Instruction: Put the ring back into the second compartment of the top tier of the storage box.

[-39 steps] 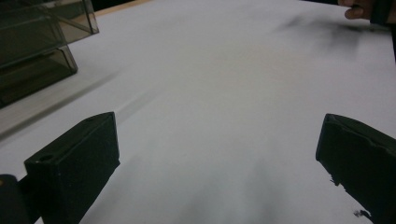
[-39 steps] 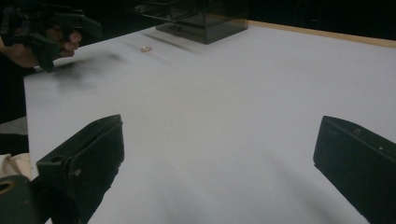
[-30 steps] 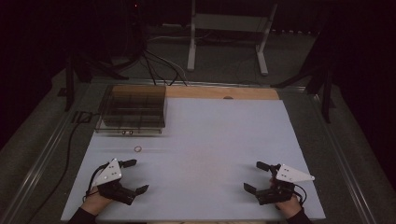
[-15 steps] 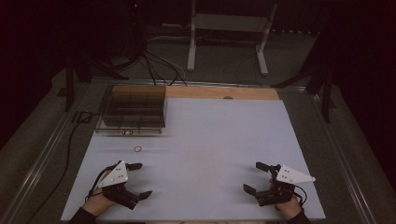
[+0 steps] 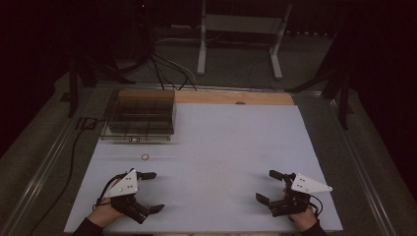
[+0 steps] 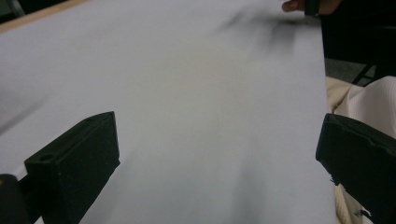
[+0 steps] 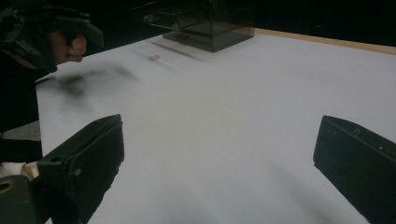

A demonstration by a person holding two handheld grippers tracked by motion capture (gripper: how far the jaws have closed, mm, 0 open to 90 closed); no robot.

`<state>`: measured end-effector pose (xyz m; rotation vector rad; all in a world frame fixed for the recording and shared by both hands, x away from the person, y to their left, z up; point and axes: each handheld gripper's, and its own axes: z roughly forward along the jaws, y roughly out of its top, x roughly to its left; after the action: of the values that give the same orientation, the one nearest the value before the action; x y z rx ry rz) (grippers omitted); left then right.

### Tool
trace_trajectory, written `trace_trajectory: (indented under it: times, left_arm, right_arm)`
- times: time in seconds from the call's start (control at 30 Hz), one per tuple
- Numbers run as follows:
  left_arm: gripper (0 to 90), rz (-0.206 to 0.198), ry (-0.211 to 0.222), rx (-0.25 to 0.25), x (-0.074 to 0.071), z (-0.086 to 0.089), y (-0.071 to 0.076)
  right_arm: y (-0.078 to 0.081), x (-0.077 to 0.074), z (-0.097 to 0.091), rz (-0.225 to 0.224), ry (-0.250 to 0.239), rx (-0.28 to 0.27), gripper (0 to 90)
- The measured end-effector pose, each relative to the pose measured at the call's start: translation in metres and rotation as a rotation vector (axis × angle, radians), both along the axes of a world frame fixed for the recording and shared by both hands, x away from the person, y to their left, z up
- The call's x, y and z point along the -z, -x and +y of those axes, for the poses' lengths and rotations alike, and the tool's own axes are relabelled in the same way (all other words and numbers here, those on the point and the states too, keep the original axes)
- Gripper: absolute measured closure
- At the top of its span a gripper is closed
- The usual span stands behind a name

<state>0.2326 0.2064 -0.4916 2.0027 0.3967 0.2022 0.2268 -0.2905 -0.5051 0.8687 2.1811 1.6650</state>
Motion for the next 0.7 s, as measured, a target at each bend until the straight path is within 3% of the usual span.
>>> trace_trajectory:
  times: [0.07, 0.43, 0.7]
  left_arm:
    - [0.6, 0.001, 0.022, 0.002, -0.003, 0.000, 0.000]
    - [0.6, -0.030, 0.031, -0.017, -0.013, 0.003, -0.005]
    - [0.6, -0.029, 0.029, -0.031, -0.017, 0.004, -0.014]
  right_arm:
    - [0.000, 0.000, 0.000, -0.001, -0.002, 0.000, 1.8]
    - [0.000, 0.000, 0.001, -0.001, -0.004, -0.001, 1.8]
    - [0.000, 0.000, 0.001, -0.001, -0.006, 0.002, 1.8]
